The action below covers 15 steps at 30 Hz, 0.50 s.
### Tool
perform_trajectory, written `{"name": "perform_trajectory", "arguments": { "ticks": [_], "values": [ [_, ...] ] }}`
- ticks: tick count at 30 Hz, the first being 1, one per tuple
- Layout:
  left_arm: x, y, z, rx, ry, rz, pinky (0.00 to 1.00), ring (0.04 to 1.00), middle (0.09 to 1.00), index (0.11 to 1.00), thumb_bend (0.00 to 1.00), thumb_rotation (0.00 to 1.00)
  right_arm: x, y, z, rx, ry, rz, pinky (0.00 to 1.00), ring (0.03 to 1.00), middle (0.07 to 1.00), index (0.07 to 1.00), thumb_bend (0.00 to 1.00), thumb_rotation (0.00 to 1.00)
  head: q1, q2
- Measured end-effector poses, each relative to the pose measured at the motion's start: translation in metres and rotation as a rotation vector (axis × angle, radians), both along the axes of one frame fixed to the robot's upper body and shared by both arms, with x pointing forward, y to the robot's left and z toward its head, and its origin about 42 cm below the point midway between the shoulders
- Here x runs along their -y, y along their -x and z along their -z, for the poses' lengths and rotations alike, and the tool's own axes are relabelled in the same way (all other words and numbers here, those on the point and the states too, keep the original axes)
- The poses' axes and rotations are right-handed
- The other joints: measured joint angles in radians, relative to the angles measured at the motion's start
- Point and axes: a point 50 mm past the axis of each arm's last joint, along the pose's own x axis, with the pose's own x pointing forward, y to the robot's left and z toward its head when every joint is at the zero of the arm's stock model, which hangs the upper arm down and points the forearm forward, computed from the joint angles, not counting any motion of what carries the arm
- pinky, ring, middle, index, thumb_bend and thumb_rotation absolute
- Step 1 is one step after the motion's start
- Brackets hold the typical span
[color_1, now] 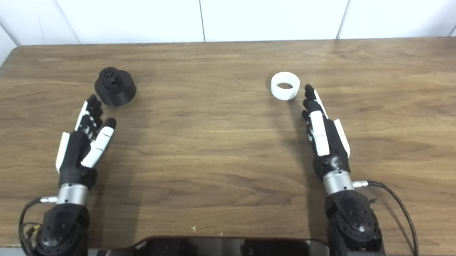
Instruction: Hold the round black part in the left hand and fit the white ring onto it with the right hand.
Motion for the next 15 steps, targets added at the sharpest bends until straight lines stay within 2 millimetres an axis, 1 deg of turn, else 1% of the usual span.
{"name": "perform_trajectory", "arguments": {
  "ticks": [4, 6, 7, 12, 15],
  "values": [
    [-0.018, 0.000, -0.009, -0.007, -0.106, -0.010, 1.00, 1.000, 1.000, 0.990, 0.77, 0.34, 0.001, -0.001, 0.002, 0.004, 0.001, -0.001, 1.00, 1.000, 1.000, 0.970, 0.58, 1.00, 0.009, -0.009],
    [-0.029, -0.001, -0.017, -0.009, -0.185, -0.027, 1.00, 1.000, 1.000, 0.990, 0.81, 0.34, 0.001, -0.002, 0.003, 0.002, 0.001, -0.001, 1.00, 1.000, 1.000, 0.968, 0.59, 1.00, 0.014, -0.012],
    [-0.033, -0.003, -0.022, -0.005, -0.228, -0.039, 1.00, 1.000, 1.000, 0.990, 0.82, 0.34, 0.001, -0.002, 0.004, -0.001, 0.001, -0.001, 1.00, 1.000, 1.000, 0.968, 0.59, 1.00, 0.017, -0.014],
    [-0.051, -0.016, -0.039, -0.018, -0.408, -0.084, 1.00, 1.000, 1.000, 0.997, 0.89, 0.33, 0.002, -0.004, 0.005, 0.007, 0.005, -0.007, 1.00, 1.000, 1.000, 0.970, 0.59, 1.00, 0.020, -0.017],
    [-0.063, -0.025, -0.050, -0.016, -0.494, -0.097, 1.00, 1.000, 1.000, 0.999, 0.89, 0.32, 0.003, -0.005, 0.005, 0.009, 0.003, -0.008, 1.00, 1.000, 1.000, 0.970, 0.60, 1.00, 0.020, -0.020]
  ]
}}
